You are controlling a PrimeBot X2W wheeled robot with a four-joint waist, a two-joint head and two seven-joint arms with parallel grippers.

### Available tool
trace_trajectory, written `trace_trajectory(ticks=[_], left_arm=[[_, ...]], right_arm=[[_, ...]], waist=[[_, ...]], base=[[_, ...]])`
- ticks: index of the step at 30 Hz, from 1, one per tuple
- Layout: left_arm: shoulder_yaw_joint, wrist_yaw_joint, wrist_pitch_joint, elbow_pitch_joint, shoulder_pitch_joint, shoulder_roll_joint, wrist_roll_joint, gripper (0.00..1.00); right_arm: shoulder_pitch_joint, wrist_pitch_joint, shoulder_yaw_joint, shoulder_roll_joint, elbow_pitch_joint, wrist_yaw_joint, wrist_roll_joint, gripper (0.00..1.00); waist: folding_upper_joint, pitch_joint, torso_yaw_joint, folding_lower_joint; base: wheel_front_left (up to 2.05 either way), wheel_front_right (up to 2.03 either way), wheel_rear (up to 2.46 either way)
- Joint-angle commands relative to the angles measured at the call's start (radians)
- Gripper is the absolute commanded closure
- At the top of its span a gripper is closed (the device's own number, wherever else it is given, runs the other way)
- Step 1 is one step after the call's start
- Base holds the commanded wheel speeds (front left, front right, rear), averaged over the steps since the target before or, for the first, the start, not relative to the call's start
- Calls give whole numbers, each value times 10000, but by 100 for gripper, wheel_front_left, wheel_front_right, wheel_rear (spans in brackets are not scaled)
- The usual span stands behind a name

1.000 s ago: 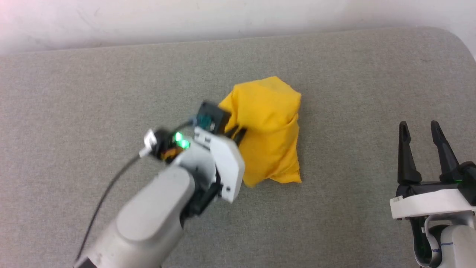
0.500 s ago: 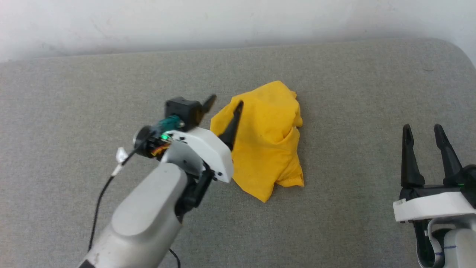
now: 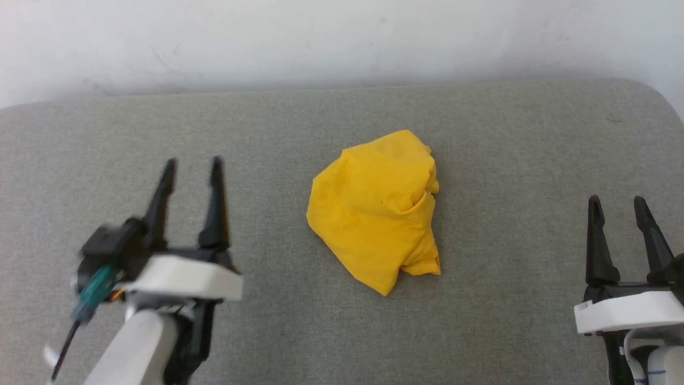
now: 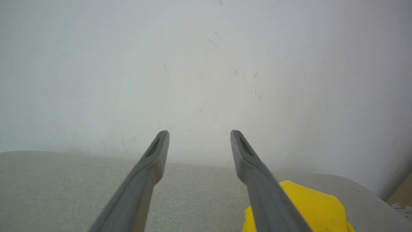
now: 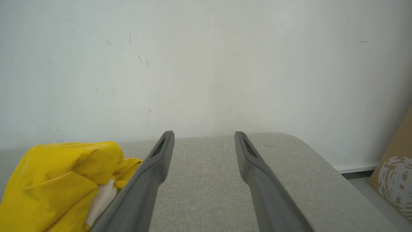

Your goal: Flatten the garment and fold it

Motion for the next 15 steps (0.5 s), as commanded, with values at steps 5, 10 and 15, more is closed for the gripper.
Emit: trace_trajectory(ticks=[5, 10, 15], left_arm=[[1423, -34, -50, -1328, 1756, -430, 1331, 0], [2218, -538, -53, -1684, 3172, -1206, 2327, 0], [2779, -1140, -53, -1356, 3946, -1957, 2981, 0]], right_arm=[[388, -17, -108, 3, -93, -9, 19, 0], [729, -25, -89, 3, 12, -9, 99, 0], [1065, -47, 63, 3, 174, -9, 248, 0]], waist=[[2, -149, 90, 1], [2, -292, 162, 1], [2, -419, 258, 1]], base=[[0, 0, 0], [0, 0, 0], [0, 0, 0]])
